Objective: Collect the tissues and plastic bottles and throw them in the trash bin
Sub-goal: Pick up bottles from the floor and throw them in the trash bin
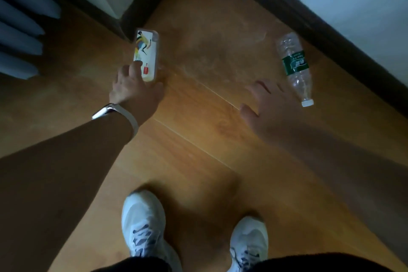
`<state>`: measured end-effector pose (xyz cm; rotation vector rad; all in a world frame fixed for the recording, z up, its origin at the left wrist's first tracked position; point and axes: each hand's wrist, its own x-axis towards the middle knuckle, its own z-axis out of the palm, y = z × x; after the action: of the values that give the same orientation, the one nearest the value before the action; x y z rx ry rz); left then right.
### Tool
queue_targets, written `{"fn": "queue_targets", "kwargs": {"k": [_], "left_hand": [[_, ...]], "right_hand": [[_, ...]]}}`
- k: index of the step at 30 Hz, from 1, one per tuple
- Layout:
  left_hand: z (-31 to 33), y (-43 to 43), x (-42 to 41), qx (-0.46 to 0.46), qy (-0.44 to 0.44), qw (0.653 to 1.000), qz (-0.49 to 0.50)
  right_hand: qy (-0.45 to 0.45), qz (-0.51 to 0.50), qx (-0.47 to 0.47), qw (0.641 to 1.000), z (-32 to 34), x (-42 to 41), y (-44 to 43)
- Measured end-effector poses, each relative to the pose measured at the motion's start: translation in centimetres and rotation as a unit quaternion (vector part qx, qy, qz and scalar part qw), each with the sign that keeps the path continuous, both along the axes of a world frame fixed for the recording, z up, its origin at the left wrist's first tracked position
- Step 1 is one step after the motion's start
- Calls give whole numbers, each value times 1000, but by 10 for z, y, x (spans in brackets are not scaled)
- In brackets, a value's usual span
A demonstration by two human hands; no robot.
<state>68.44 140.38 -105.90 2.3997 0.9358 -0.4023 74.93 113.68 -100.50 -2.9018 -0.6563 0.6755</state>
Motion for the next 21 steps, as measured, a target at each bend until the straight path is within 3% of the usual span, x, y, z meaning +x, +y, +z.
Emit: {"fn": "queue_targets", "kwargs": {"k": [8, 21], "left_hand": [[-83, 13, 46, 26, 10, 993, 119], [-77, -80, 42, -96, -107, 987, 72]], "right_hand": [[-24, -34, 8, 999, -75, 64, -28], [-132, -146, -64, 978, -114, 100, -94]]}}
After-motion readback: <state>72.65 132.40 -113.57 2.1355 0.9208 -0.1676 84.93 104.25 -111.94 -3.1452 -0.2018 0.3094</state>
